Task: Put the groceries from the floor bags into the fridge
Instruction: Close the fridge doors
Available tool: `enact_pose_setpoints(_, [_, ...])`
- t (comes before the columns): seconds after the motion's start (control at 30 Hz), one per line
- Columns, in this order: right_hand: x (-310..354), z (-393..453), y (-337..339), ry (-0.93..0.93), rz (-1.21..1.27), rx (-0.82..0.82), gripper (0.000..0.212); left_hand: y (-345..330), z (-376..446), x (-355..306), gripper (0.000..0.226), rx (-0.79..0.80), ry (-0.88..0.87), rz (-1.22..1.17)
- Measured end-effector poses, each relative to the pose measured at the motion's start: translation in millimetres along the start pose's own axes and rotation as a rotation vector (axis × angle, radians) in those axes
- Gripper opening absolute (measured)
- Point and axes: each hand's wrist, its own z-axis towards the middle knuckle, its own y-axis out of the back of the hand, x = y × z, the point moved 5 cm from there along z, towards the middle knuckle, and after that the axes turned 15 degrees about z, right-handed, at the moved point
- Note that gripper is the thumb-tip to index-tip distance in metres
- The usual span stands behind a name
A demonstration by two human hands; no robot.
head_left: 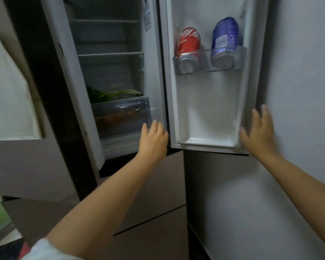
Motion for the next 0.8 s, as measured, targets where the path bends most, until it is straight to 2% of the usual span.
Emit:
enact_pose_setpoints(0.07, [-18, 9, 10, -0.210, 0.222, -0.076, 0.067, 18, 17, -23, 0.054, -0.054, -0.032, -0.014])
enact_pose_setpoints(0.13, [-30, 17, 0, -0.351, 0.400, -0.019, 0.069, 25, 30, -38, 0.051, -0.082, -0.038, -0.046])
enact_pose_setpoints(0.2, [-32, 20, -13, -0.448, 0.554, 0.056, 0.073, 33, 41, -48, 0.044, -0.236, -0.003, -0.098])
enact_pose_setpoints(0.3, [-28, 17, -28, -0.488, 0.653, 0.070, 0.083, 30, 43, -51, 0.040, -0.337, 0.028, -0.140])
enact_pose_setpoints(0.47, [-27, 0, -19, -0.403, 0.606, 0.067, 0.081, 23, 47, -53, 0.044, -0.336, 0.040, -0.201])
enact_pose_setpoints(0.67, [12, -52, -6, -0.126, 0.455, -0.095, 0.084, 18, 34, -28, 0.040, -0.268, 0.087, -0.278])
enact_pose_setpoints(0.8, [42, -70, -1, 0.144, 0.434, -0.190, 0.049, 13, 7, 11, 0.034, -0.270, 0.139, -0.267])
